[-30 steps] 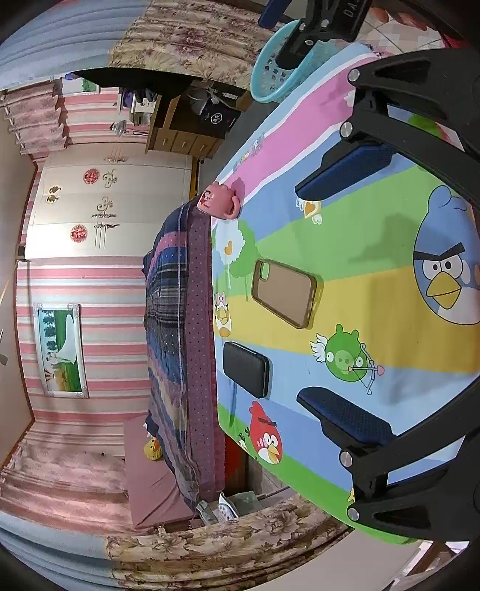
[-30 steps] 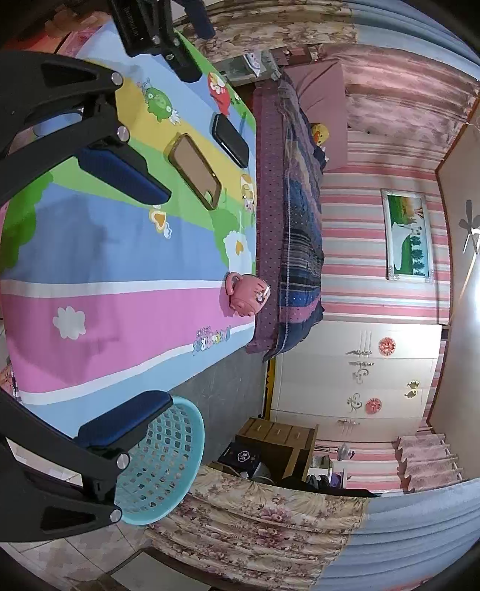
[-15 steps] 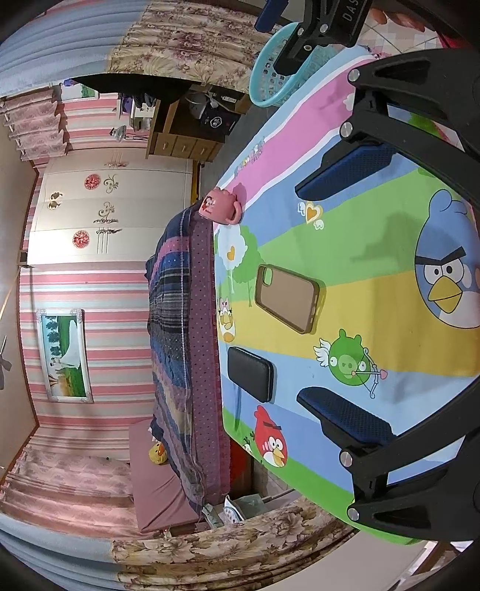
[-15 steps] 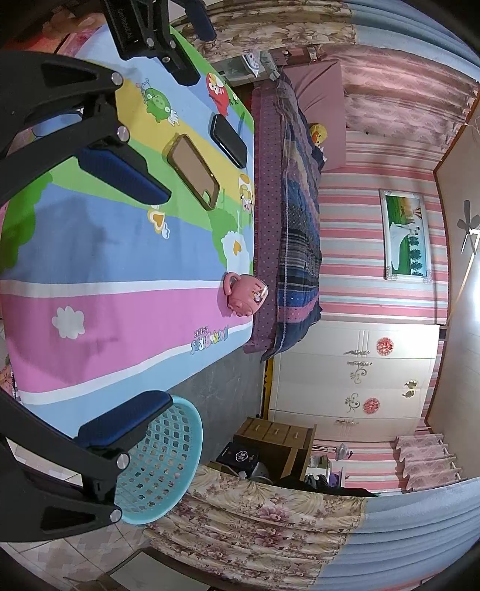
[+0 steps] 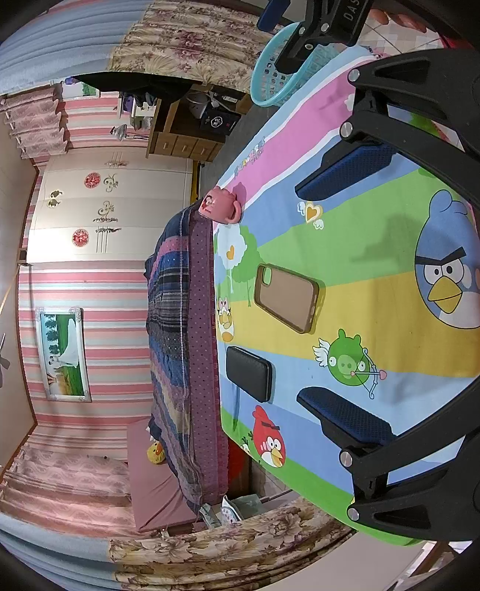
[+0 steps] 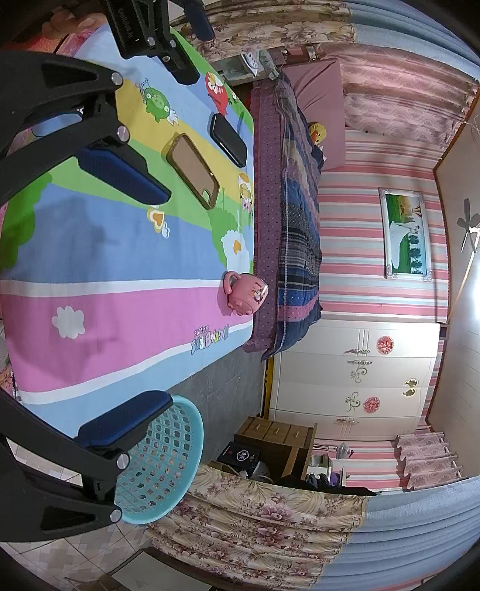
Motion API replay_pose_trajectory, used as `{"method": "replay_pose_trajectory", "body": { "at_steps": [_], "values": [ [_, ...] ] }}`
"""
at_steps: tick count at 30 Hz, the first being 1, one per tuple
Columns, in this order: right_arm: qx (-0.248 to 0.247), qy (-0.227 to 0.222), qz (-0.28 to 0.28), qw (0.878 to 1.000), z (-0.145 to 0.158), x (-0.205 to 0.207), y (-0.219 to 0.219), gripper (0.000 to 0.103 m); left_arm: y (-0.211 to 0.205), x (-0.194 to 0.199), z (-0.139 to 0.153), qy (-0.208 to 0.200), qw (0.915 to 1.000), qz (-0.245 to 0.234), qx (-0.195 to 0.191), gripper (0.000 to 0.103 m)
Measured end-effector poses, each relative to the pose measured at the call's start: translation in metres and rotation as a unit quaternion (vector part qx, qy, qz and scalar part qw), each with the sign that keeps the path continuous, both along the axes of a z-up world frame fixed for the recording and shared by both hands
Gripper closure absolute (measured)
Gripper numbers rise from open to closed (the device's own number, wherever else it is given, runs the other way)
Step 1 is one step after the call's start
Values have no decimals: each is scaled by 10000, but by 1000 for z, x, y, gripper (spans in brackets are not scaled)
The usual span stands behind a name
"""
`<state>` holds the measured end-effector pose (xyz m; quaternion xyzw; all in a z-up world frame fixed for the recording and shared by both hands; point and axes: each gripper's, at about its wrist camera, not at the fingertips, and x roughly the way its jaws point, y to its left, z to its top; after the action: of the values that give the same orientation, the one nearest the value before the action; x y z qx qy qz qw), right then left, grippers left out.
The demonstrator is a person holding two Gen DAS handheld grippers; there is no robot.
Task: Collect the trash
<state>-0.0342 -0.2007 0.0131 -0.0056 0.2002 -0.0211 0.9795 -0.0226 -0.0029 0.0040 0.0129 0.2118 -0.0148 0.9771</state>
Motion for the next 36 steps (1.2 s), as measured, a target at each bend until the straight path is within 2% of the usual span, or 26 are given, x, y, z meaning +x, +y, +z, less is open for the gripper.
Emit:
{"method": "replay_pose_trajectory", "body": {
  "at_steps": [36],
  "values": [
    [6, 1, -5, 10000, -1, 0, 0, 5, 2, 1, -2, 15, 10000, 33, -29, 5]
  ]
}}
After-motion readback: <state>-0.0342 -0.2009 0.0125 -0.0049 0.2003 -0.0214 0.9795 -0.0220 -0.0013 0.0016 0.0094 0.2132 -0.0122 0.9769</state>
